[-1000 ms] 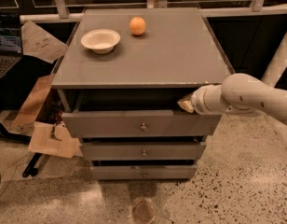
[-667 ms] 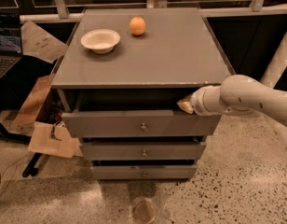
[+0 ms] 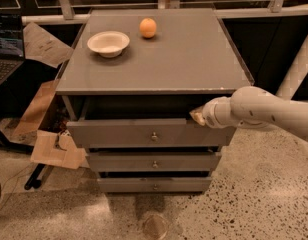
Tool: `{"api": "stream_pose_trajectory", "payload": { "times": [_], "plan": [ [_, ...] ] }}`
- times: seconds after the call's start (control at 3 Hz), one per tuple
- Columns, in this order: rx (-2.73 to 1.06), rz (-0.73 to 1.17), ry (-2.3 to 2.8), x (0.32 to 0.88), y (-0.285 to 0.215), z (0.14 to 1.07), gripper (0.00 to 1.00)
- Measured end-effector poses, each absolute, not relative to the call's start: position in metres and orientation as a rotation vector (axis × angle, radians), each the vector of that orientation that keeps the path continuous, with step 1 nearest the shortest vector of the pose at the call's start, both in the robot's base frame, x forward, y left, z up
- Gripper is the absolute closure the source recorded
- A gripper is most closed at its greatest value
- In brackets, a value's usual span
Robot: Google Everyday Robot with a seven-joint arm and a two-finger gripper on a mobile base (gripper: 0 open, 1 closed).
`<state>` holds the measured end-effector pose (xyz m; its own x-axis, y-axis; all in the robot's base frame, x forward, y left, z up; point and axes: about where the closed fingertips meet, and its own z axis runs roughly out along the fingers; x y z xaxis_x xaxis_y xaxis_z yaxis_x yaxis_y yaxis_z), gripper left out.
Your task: Open top drawer
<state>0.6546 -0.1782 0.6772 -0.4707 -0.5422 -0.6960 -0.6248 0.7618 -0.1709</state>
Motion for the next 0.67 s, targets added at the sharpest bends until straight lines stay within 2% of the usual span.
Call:
{"api": "stream_pose_trajectory", "payload": {
  "times": [0.33,0.67],
  "plan": [
    [-0.868,0.136,2.180,0.656,-0.178,0.680,1.00],
    [-0.896,0.191,2.236,0.634,-0.192,0.681,1.00]
  ]
}}
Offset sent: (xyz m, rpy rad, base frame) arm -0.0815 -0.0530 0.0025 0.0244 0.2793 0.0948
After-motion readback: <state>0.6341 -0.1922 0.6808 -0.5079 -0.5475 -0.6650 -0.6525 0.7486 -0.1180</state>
